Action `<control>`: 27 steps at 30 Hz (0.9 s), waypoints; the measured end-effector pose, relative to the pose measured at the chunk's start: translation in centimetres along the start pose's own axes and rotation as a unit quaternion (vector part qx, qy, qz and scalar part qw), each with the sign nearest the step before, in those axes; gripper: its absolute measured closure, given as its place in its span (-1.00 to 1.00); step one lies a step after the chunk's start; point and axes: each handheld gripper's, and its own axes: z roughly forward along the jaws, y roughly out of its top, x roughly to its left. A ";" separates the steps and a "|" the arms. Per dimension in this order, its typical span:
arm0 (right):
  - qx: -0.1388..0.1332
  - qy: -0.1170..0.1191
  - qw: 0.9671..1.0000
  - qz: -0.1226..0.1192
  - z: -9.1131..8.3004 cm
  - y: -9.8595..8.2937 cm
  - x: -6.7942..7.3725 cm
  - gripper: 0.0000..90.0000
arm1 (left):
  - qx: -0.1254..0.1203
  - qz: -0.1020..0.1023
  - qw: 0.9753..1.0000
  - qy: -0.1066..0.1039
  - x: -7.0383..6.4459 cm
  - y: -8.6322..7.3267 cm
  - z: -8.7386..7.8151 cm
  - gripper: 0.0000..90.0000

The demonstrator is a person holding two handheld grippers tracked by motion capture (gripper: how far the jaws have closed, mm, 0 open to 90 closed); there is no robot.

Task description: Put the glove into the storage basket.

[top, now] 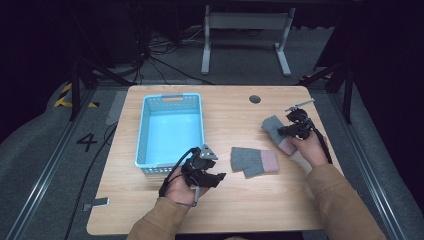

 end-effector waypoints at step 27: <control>-0.044 0.094 0.988 -0.114 -5.3 -0.3 6.8 0.85 | -0.023 -0.016 1.000 -0.005 0.2 0.3 -0.1 0.03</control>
